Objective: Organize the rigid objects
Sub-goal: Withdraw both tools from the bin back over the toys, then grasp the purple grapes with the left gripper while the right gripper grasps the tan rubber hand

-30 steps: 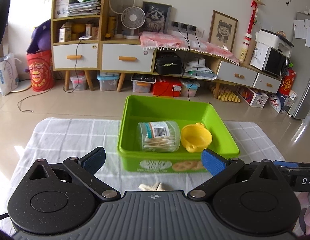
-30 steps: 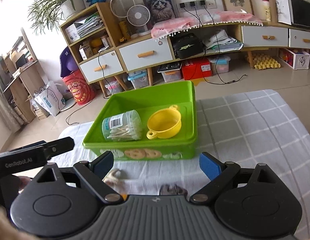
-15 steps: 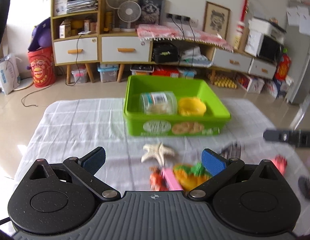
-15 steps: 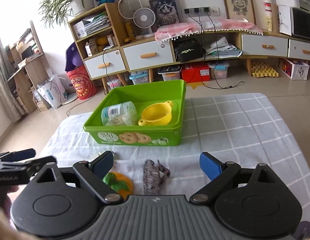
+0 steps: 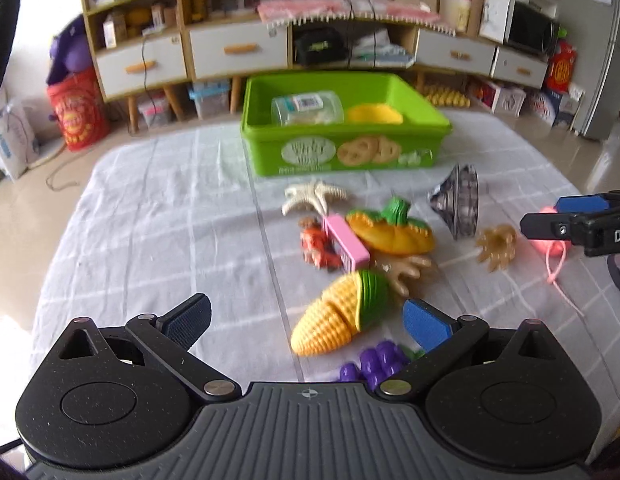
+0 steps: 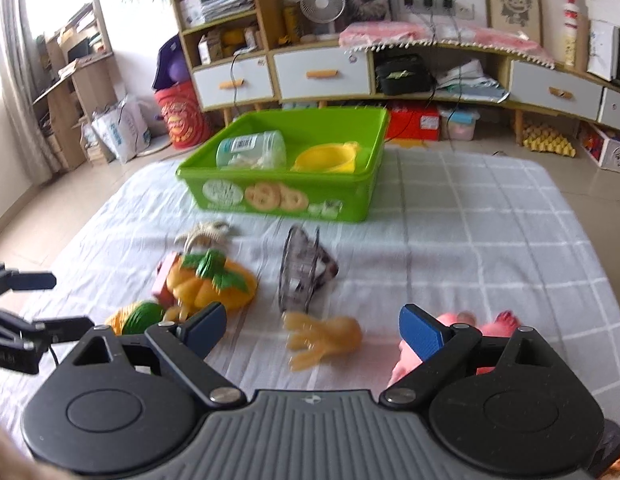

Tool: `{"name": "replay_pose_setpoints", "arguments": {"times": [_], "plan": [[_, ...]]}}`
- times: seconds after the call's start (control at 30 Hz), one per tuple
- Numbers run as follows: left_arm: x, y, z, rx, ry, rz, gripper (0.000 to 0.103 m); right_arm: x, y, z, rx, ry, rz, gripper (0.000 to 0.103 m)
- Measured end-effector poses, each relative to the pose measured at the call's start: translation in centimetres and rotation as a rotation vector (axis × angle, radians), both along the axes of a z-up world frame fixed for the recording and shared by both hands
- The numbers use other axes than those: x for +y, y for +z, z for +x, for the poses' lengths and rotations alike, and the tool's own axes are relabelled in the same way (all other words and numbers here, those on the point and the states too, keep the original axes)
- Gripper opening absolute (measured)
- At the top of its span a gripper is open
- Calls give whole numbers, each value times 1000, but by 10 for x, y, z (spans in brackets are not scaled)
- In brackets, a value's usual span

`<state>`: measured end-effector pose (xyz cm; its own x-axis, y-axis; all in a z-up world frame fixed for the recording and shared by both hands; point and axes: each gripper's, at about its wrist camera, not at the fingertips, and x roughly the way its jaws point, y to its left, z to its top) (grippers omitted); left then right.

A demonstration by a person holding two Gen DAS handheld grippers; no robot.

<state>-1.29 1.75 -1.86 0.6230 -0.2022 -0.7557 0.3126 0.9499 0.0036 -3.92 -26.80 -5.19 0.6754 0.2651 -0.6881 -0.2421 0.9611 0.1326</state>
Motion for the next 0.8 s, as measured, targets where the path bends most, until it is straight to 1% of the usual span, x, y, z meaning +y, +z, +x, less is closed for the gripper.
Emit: {"name": "replay_pose_setpoints", "arguments": {"times": [0.2,0.27,0.4,0.53,0.67,0.8], "plan": [[-3,-16,-2,171,-78,-50,101,3,-13,3,40,35,0,81],[-1,-21,0,228,-84,-69,101,5,-18,5,55,49,-14,81],[-1,-30,1,305,-80,-83,101,6,-28,7,82,64,-31,81],[-2,-37,3,352,-74,-75,99,8,-31,8,91,75,-46,81],[-1,-38,6,372,-69,-88,97,13,-30,6,80,93,-80,81],[1,-39,9,393,-62,-109,95,14,-30,5,82,115,-57,81]]}}
